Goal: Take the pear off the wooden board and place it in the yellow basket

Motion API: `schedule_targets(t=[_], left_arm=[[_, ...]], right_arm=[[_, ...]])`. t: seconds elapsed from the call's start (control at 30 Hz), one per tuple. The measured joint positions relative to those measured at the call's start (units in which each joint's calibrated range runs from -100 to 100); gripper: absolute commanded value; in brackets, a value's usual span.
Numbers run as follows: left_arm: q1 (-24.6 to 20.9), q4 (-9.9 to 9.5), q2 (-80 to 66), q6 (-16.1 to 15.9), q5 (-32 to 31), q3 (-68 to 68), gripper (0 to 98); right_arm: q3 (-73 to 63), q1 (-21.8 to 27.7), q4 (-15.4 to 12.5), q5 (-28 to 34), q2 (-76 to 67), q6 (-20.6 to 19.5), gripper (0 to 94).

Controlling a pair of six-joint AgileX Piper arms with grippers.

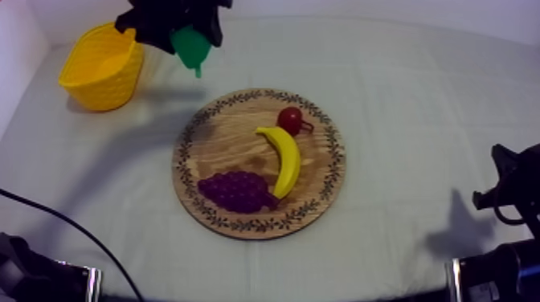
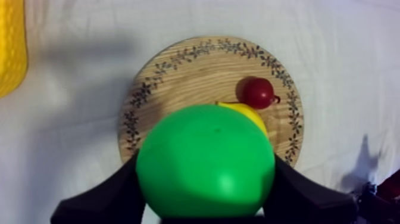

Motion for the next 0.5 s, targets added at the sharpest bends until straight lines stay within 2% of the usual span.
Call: schedule_targets(t=[0.3,0.5], left_arm=[[-4.25,-1.10,-3.54,-2.03,2.19,1.13,49.0],[-8.85,-1.68,-6.00,-4.21,2.43,2.26,48.5]], right_arm=[[0.00,0.00,0.00,0.00,0.00,0.00,0.4],[0.00,0.00,0.05,0.04,0.00,0.00,0.4]])
